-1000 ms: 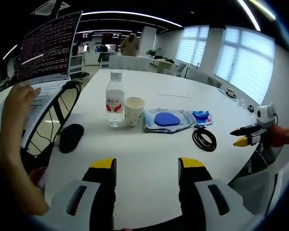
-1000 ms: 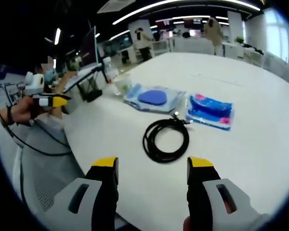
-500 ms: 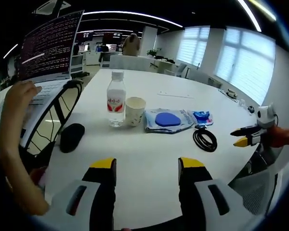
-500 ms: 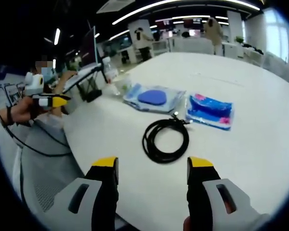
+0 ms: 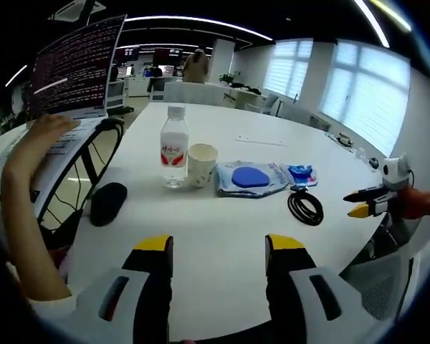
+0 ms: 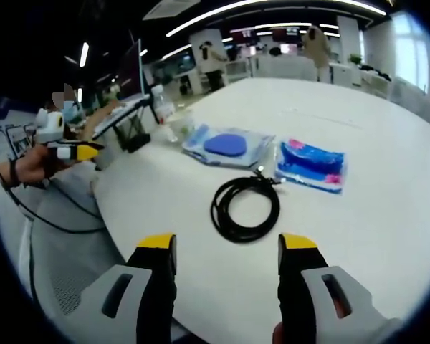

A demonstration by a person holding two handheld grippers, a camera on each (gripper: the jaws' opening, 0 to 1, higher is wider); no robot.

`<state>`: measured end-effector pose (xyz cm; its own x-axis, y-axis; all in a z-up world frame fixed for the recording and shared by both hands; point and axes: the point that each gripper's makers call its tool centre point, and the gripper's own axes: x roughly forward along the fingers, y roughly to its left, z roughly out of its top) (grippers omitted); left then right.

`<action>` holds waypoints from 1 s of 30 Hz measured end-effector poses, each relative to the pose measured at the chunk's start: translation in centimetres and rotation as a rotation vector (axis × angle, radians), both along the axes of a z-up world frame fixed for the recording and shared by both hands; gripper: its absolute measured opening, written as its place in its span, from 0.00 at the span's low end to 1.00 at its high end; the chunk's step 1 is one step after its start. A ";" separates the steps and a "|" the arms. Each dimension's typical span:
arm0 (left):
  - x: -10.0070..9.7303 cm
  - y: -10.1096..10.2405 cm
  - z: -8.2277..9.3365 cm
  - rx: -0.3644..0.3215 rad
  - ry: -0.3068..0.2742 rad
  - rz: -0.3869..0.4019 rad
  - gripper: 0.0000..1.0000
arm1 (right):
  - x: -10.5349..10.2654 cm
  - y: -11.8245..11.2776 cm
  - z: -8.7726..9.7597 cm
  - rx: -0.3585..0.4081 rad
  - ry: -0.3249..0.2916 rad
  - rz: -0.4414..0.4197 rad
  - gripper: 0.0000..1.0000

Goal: Arrange the tabletop items into an orderly group along one side of the table until the central work area is clear of visible clutter.

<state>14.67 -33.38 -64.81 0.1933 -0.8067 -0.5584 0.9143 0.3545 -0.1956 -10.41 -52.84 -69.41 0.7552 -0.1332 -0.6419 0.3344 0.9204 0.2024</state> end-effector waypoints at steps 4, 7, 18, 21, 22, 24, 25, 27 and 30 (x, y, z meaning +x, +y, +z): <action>0.0 -0.1 0.0 -0.001 0.001 -0.003 0.51 | 0.0 0.0 0.1 0.000 0.000 -0.001 0.56; 0.0 -0.1 0.0 -0.002 0.003 -0.003 0.51 | 0.0 0.0 0.1 0.001 -0.001 -0.002 0.56; 0.0 -0.1 -0.2 0.001 0.003 -0.003 0.51 | -0.2 -0.1 0.0 0.003 0.001 -0.007 0.55; 0.0 0.0 -0.2 0.002 0.004 -0.003 0.51 | -0.2 -0.1 0.0 0.005 0.000 -0.010 0.55; 0.0 0.0 -0.2 0.003 0.003 -0.003 0.51 | -0.2 -0.1 -0.1 0.005 0.000 -0.010 0.55; 0.0 0.0 -0.3 0.002 0.006 -0.001 0.51 | -0.2 -0.1 -0.1 0.005 0.000 -0.010 0.55; 0.0 0.0 -0.3 0.003 0.005 -0.001 0.51 | -0.3 -0.1 -0.1 0.006 0.001 -0.011 0.55; 0.0 0.0 -0.2 0.001 0.005 -0.001 0.51 | -0.3 -0.1 -0.1 0.005 0.000 -0.012 0.55; 0.0 -0.1 -0.1 0.002 0.003 -0.002 0.51 | -0.2 -0.1 -0.1 0.005 -0.001 -0.012 0.55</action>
